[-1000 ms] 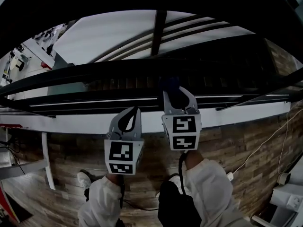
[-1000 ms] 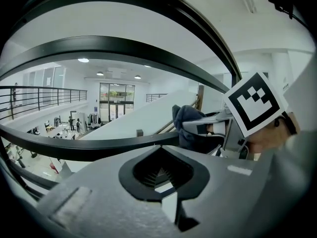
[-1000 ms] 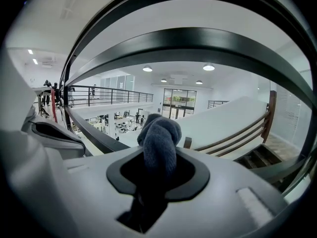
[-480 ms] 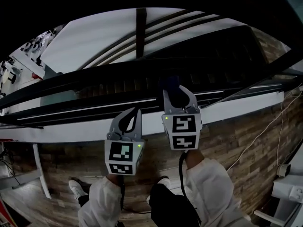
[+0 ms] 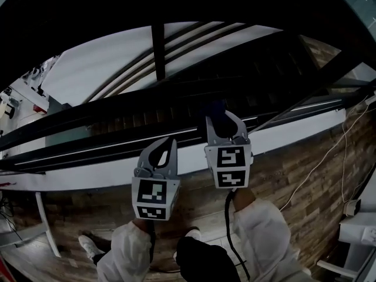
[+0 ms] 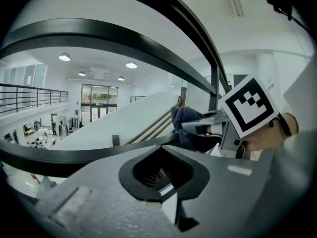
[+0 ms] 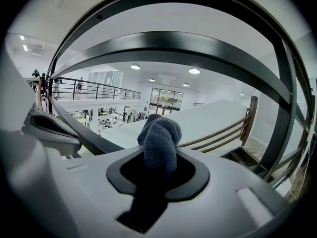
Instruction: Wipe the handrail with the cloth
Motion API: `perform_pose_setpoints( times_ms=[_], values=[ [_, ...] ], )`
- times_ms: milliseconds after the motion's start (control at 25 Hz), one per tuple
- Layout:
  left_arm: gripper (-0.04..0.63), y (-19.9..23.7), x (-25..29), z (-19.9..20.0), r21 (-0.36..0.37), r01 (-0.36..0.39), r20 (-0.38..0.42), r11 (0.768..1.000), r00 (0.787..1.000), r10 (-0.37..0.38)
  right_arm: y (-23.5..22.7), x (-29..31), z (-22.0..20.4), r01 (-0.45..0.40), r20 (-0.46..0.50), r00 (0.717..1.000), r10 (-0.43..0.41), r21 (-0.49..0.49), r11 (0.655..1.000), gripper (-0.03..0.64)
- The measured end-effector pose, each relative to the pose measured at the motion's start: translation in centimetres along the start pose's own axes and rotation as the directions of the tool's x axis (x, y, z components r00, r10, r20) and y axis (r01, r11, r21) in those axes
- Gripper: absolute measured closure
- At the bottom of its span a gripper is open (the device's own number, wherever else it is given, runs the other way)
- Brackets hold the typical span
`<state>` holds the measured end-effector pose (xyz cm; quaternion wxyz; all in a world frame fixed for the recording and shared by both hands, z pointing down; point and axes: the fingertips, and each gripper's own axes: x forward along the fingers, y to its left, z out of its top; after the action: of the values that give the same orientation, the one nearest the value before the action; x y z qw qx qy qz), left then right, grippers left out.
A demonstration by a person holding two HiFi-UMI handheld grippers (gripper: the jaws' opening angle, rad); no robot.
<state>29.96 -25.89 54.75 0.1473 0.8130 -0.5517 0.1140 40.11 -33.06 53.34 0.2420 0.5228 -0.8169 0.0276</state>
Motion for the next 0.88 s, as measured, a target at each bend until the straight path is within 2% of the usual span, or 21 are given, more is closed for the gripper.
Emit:
perform_pose_setpoints(
  times_ms=[360, 560, 880],
  values=[
    [0.592, -6.7, 3.8, 0.4, 0.01, 0.098, -0.001, 0.995, 0.995, -0.098, -9.7, -1.1, -2.7, 0.1, -0.024, 0.995, -0.1, 0.038, 0.994, 0.525],
    [0.594, -9.1, 5.2, 0.3, -0.004, 0.131, -0.005, 0.991, 0.991, -0.131, -15.1, -1.6, -4.2, 0.158, -0.024, 0.987, -0.157, 0.006, 0.988, 0.525],
    [0.592, -13.4, 8.0, 1.2, 0.001, 0.188, -0.018, 0.982, 0.982, -0.188, -21.7, -1.9, -6.3, 0.22, -0.059, 0.974, -0.219, 0.027, 0.975, 0.525]
  ],
)
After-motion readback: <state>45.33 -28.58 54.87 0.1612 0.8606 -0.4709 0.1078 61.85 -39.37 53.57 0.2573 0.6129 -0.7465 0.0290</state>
